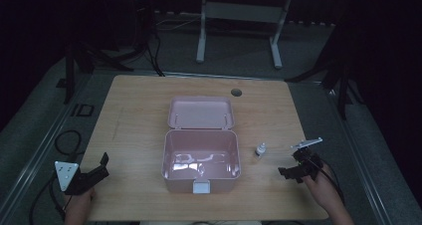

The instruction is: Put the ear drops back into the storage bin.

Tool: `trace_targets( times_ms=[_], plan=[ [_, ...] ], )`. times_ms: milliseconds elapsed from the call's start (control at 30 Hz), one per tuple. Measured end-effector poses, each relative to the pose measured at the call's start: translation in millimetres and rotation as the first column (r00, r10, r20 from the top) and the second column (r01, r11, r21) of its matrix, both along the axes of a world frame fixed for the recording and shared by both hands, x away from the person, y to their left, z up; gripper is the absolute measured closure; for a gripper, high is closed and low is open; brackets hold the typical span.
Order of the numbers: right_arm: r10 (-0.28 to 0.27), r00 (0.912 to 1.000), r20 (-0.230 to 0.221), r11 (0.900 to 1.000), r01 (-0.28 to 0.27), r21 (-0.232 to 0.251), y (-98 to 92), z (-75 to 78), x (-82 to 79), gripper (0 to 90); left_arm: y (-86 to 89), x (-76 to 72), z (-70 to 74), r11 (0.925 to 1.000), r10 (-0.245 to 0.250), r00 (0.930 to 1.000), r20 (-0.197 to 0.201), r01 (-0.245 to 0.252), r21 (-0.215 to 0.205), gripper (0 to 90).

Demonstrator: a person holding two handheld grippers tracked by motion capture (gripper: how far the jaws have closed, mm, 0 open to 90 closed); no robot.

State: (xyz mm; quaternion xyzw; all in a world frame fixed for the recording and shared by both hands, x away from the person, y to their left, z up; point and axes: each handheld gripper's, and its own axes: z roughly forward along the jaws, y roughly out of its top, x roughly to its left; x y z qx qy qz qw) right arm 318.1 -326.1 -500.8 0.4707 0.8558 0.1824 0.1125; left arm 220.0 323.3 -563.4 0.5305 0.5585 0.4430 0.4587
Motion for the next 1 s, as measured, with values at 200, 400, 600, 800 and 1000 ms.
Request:
trace_targets(
  times_ms=[200,400,600,800,1000],
  plan=[
    [0.061,0.9891,-0.134,0.995,-0.072,-0.076,6.3,2.0,-2.6,10.7,0.0,0.0,0.0,1.0000,0.000,1.0000,0.000,0.000,0.000,0.5],
    [0.117,0.9688,-0.218,0.978,-0.150,-0.142,13.1,5.1,-6.8,10.7,0.0,-0.1,0.0,1.0000,0.000,1.0000,0.000,0.000,0.000,0.4],
    [0.155,0.9341,-0.321,0.950,-0.230,-0.210,17.1,5.3,-7.4,10.8,-0.1,-0.1,0.0,1.0000,0.000,1.0000,0.002,0.000,-0.001,0.5],
    [0.175,0.9033,-0.392,0.928,-0.284,-0.241,21.8,6.2,-6.1,11.8,-0.1,-0.1,0.0,1.0000,0.000,1.0000,0.002,0.000,-0.001,0.5],
    [0.179,0.8799,-0.440,0.915,-0.313,-0.253,25.0,5.4,0.3,11.9,-0.1,-0.1,0.0,1.0000,-0.001,1.0000,0.002,0.001,-0.001,0.5]
  ],
)
